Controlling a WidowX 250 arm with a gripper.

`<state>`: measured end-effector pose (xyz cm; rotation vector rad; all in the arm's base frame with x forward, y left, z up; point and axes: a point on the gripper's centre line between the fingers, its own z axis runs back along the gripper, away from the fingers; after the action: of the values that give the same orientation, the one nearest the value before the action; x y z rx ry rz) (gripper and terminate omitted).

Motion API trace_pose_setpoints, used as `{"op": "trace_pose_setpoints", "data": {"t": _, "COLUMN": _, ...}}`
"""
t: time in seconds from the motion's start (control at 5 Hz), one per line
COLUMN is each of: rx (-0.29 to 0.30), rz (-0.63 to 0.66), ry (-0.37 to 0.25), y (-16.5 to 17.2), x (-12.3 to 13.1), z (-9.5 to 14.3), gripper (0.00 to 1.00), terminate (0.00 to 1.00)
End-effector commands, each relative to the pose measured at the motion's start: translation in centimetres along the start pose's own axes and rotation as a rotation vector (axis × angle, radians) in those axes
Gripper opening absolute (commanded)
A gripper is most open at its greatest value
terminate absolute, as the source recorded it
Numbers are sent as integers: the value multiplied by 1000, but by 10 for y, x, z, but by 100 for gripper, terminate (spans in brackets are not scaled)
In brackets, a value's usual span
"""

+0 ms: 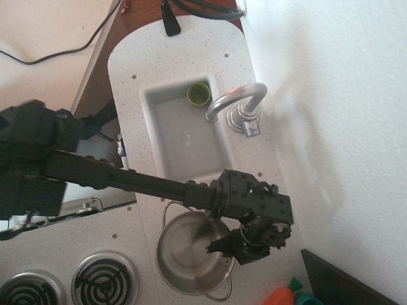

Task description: Pick up pot

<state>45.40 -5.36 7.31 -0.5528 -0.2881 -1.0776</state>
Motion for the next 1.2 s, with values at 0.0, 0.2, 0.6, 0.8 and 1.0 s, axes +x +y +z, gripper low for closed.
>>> {"op": "trace_pose_setpoints", "data": {"t": 0.0, "rx": 217, "rz": -173, "ry": -338, "y": -15, "x": 31, "z": 85, "gripper": 0, "terminate": 0}}
{"op": "trace_pose_setpoints", "data": {"t": 0.2, "rx": 330, "rz": -258, "ry": -527, "y": -20, "x": 41, "z": 133, "gripper": 0, "terminate": 0}}
{"op": "trace_pose_setpoints", "data": {"t": 0.6, "rx": 421, "rz": -283, "ry": -652, "y": -33, "x": 53, "z": 197, "gripper": 0, "terminate": 0}}
{"op": "trace_pose_setpoints", "data": {"t": 0.8, "rx": 379, "rz": -273, "ry": -640, "y": -30, "x": 55, "z": 190, "gripper": 0, "terminate": 0}}
{"op": "trace_pose_setpoints", "data": {"t": 1.0, "rx": 334, "rz": -239, "ry": -595, "y": -25, "x": 55, "z": 182, "gripper": 0, "terminate": 0}}
